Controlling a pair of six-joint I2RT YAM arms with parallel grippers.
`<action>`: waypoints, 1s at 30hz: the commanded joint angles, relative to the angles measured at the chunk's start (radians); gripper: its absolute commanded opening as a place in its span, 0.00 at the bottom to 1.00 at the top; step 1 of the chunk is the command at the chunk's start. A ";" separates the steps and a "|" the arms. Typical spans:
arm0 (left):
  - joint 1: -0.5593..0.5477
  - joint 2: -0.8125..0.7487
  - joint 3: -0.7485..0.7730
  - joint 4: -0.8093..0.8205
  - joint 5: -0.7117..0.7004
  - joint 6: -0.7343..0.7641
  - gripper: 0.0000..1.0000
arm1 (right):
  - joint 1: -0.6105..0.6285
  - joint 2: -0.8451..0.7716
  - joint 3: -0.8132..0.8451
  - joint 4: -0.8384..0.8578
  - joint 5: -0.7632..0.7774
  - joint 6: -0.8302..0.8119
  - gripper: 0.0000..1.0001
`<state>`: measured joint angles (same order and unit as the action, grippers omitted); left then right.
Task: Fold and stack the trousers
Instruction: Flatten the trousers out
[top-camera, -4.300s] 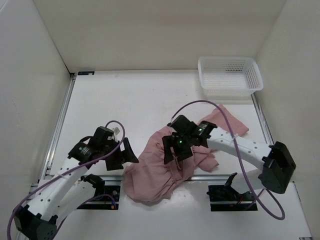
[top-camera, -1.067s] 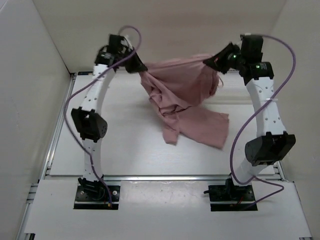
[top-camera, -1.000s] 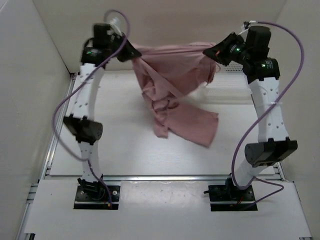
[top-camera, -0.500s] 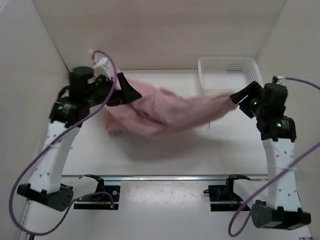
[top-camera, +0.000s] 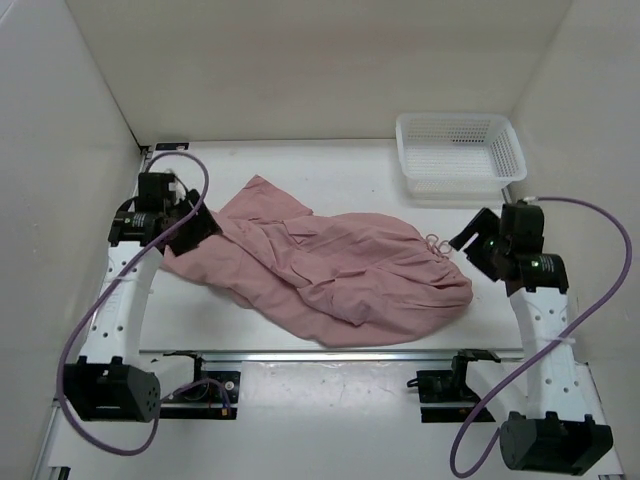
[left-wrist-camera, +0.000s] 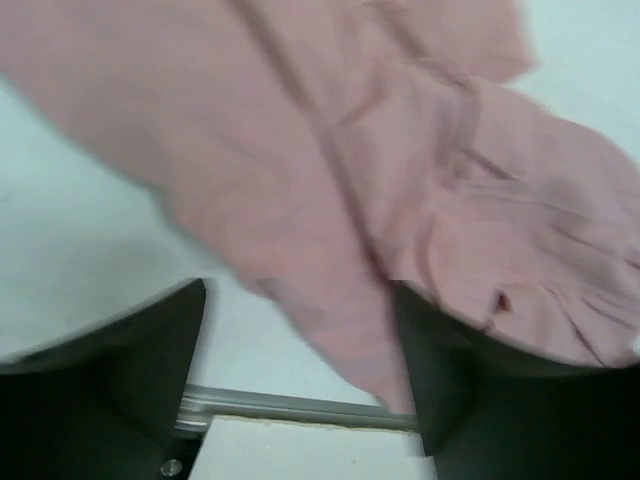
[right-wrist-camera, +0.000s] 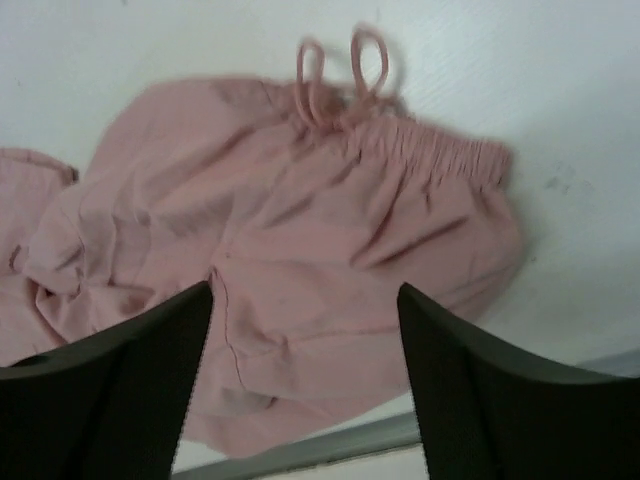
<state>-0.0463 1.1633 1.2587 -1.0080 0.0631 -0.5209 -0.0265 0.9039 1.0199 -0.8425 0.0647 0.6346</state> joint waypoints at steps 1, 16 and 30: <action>0.130 -0.010 -0.166 0.011 0.047 -0.028 0.97 | -0.001 -0.032 -0.157 -0.046 -0.149 0.026 0.82; 0.284 0.403 -0.251 0.244 0.143 -0.123 0.95 | -0.001 -0.071 -0.393 -0.083 -0.229 0.165 0.96; 0.390 0.277 0.247 0.016 0.138 -0.041 0.10 | -0.010 -0.028 -0.308 -0.103 -0.189 0.123 0.96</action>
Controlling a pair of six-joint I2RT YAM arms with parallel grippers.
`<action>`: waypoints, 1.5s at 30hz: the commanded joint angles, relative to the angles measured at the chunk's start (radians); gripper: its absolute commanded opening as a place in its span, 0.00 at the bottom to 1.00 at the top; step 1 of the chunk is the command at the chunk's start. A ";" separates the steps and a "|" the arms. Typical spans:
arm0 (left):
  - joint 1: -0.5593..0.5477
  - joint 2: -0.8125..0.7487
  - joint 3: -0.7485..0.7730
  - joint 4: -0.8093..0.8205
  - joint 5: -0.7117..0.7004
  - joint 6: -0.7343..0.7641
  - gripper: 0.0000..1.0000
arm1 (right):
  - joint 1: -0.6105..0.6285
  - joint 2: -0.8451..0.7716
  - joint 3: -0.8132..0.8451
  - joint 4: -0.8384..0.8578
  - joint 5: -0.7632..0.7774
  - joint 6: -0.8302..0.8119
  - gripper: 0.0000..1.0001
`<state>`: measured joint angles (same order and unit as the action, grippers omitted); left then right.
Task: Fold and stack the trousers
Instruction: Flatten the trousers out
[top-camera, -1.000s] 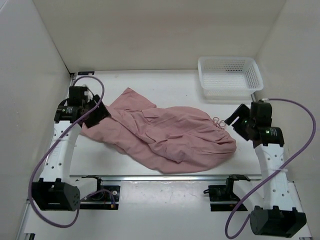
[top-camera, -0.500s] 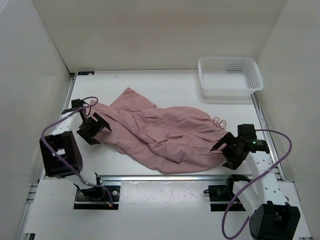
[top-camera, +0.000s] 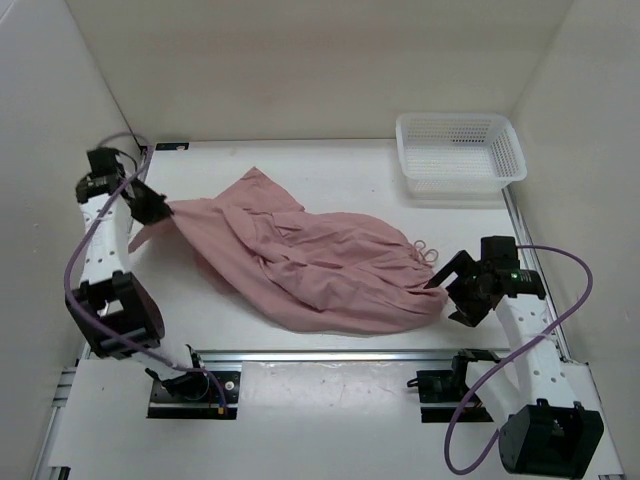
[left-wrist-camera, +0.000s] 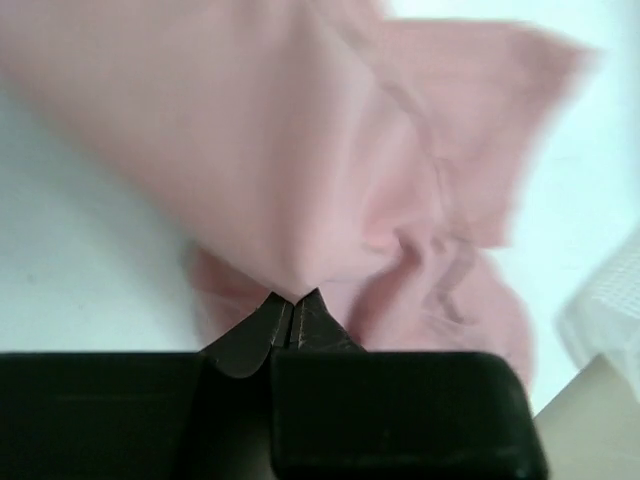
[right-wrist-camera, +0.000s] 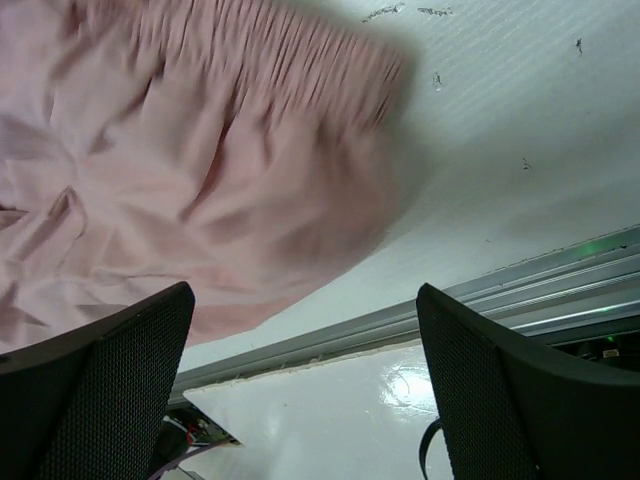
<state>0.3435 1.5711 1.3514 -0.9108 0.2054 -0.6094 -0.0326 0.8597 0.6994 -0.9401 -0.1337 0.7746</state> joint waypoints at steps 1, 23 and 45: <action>0.000 -0.131 0.191 -0.095 -0.004 0.048 0.10 | -0.004 0.034 0.012 0.009 -0.003 -0.017 0.96; -0.018 -0.168 0.247 -0.117 0.054 0.088 0.10 | 0.523 0.283 -0.178 0.595 -0.072 0.215 0.73; -0.009 -0.175 0.373 -0.197 0.005 0.088 0.10 | 0.215 0.641 0.487 0.288 -0.095 -0.153 0.68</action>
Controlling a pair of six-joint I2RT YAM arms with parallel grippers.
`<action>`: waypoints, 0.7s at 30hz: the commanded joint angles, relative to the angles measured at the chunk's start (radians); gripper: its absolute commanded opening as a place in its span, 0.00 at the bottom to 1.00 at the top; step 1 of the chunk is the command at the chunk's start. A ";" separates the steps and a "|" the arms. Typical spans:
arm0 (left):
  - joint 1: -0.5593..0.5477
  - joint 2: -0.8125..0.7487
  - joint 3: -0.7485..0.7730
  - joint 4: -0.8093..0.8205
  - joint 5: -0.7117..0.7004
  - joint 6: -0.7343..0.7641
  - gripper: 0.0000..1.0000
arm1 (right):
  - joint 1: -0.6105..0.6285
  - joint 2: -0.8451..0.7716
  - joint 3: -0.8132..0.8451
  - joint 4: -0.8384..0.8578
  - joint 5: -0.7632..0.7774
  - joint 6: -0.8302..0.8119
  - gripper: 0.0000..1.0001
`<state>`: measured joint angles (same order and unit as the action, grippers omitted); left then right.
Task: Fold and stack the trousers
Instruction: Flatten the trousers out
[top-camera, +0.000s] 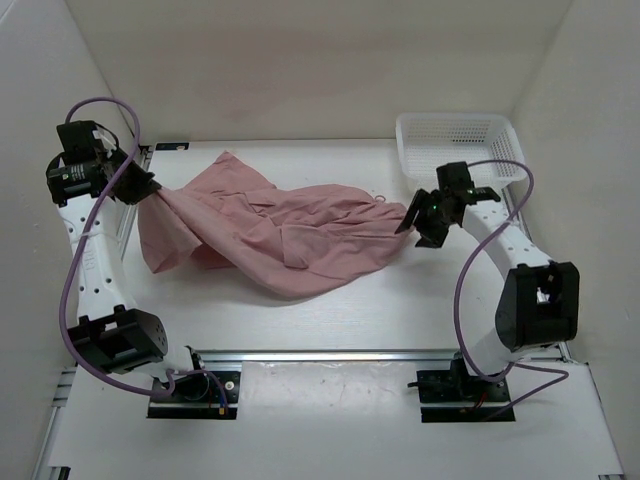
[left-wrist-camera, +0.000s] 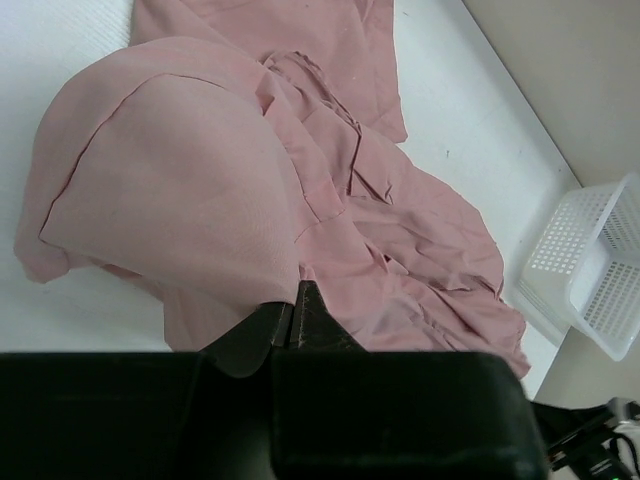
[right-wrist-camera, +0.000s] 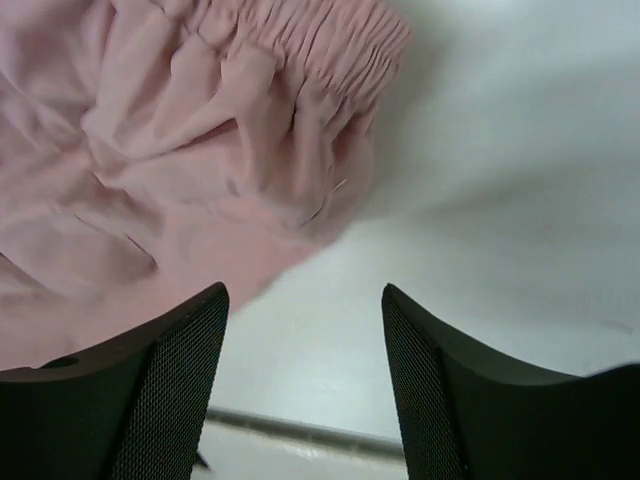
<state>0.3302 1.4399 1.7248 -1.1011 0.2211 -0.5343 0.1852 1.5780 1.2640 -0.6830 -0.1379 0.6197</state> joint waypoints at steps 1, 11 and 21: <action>0.004 -0.044 -0.001 -0.006 -0.011 0.013 0.10 | -0.003 -0.078 -0.109 0.072 -0.153 0.002 0.68; 0.004 -0.062 -0.021 -0.006 -0.011 0.013 0.10 | 0.010 0.135 -0.086 0.161 -0.169 -0.015 0.88; 0.036 -0.058 -0.001 -0.025 -0.011 0.022 0.10 | -0.050 0.318 0.177 0.131 -0.183 -0.071 0.00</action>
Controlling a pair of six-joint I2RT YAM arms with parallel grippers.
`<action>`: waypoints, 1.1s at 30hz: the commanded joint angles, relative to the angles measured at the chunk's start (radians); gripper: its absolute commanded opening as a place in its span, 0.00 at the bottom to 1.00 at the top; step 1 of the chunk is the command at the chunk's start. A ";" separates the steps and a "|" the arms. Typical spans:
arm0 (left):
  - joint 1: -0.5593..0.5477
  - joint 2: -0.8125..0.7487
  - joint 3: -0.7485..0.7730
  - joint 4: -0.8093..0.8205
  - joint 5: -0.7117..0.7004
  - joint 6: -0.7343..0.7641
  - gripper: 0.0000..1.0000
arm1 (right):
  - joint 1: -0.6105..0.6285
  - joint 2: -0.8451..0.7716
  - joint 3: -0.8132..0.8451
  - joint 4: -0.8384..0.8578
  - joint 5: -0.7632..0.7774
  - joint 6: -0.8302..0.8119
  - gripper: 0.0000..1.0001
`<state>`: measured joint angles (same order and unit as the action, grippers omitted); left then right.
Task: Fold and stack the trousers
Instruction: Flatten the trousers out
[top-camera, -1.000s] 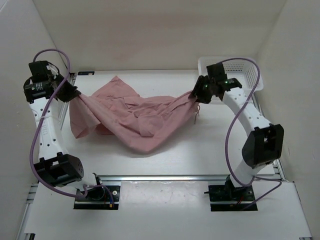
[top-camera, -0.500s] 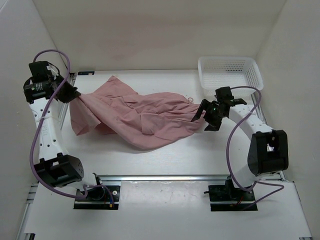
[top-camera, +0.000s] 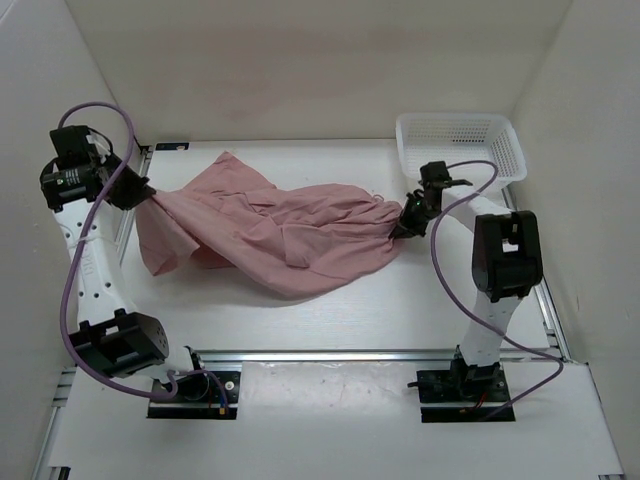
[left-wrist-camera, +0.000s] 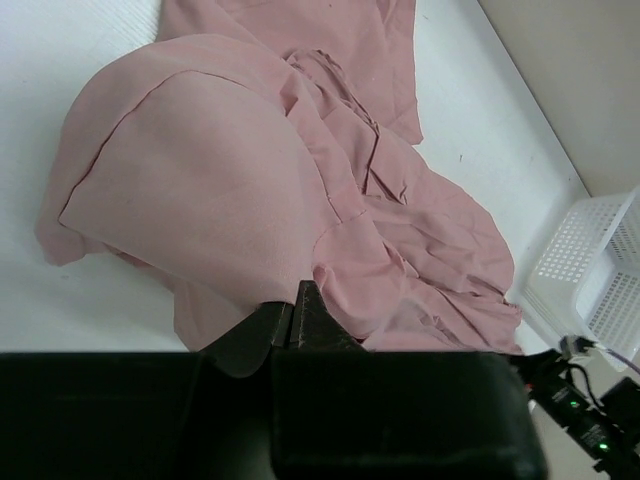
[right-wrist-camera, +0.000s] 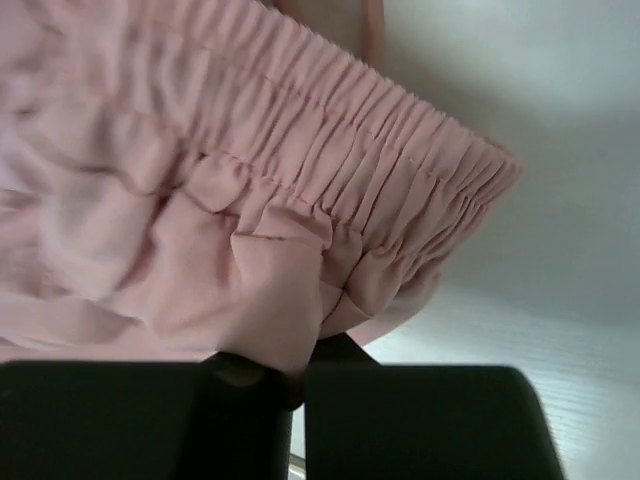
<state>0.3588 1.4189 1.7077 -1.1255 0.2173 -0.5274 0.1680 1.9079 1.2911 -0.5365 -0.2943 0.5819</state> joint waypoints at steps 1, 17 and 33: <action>0.008 -0.037 0.029 0.010 0.002 0.015 0.10 | -0.056 -0.030 0.184 -0.031 -0.026 -0.033 0.00; 0.008 0.031 0.409 0.052 0.028 -0.048 0.10 | -0.216 -0.406 0.844 -0.425 0.085 -0.031 0.00; 0.008 -0.080 0.421 0.043 -0.056 0.020 0.10 | -0.216 -0.570 0.886 -0.559 0.244 -0.128 0.00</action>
<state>0.3626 1.3571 2.1162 -1.0931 0.2142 -0.5301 -0.0444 1.3560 2.1616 -1.1275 -0.0814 0.4847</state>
